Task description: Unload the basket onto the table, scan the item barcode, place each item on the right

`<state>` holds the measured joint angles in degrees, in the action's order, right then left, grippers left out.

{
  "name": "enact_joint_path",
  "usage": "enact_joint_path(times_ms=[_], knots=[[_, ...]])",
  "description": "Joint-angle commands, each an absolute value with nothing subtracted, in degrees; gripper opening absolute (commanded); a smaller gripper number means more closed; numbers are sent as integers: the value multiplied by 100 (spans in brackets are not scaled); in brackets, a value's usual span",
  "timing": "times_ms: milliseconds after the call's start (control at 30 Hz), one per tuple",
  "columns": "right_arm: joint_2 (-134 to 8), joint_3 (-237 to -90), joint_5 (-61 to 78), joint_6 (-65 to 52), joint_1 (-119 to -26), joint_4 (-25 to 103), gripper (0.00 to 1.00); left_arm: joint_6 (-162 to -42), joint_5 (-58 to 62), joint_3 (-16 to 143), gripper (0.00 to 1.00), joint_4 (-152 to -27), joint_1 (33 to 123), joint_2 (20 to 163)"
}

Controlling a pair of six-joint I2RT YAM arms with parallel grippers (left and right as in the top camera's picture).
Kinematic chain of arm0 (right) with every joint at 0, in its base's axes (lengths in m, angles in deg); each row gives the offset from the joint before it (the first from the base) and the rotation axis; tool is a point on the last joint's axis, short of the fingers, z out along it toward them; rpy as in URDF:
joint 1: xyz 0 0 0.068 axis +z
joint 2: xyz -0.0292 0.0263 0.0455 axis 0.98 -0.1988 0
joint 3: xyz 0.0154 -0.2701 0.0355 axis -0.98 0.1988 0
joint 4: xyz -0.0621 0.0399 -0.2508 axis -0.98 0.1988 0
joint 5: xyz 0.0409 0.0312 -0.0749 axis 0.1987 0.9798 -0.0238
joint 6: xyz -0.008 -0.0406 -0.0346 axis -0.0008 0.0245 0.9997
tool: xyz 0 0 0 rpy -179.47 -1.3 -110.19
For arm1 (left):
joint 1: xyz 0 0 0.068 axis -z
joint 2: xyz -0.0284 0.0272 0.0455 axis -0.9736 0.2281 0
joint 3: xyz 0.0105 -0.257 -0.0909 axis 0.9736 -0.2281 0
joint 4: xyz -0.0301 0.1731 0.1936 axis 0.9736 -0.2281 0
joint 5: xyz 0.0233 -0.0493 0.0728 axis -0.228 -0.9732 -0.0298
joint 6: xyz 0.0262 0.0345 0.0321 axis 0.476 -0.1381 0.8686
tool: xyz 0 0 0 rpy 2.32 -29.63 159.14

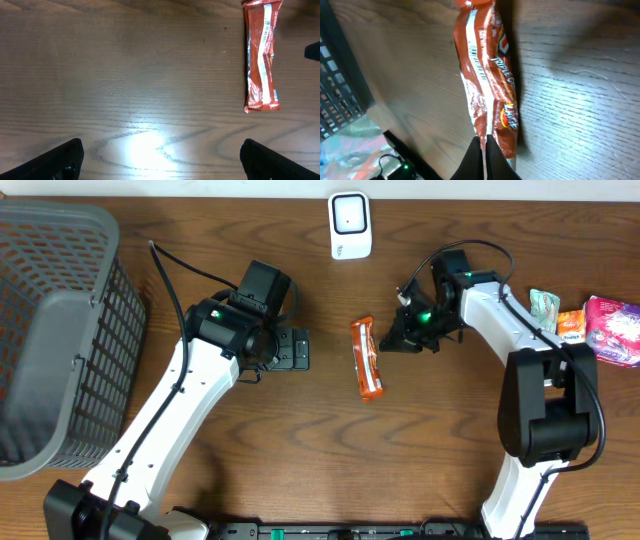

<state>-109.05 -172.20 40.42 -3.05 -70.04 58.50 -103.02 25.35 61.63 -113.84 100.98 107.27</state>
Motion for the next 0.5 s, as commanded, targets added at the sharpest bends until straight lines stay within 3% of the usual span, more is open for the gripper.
enact_joint_path(times_ms=[0, 133, 200, 233, 367, 467], knots=[[-10982, -17242, 3638, -145, -7017, 5920, 1, -10229, 2585, 6165, 100, -11401, 10100, 10759], [-10982, -17248, 3104, -147, -6720, 5937, 3, -10229, 2585, 6165, 100, -11401, 10100, 10759], [-10982, -17296, 2890, -165, -6521, 5883, 11, -10229, 2587, 6165, 100, -11401, 10100, 10759], [-10982, -17340, 2713, -248, -6432, 5876, 18, -10229, 2587, 6165, 100, -11401, 10100, 10759], [-10982, -17495, 1942, -762, -6150, 5802, 65, -10229, 2585, 6165, 100, -11401, 10100, 10759], [-10984, -17491, 1821, -912, -6134, 5791, 72, -10229, 2585, 6165, 100, -11401, 10100, 10759]])
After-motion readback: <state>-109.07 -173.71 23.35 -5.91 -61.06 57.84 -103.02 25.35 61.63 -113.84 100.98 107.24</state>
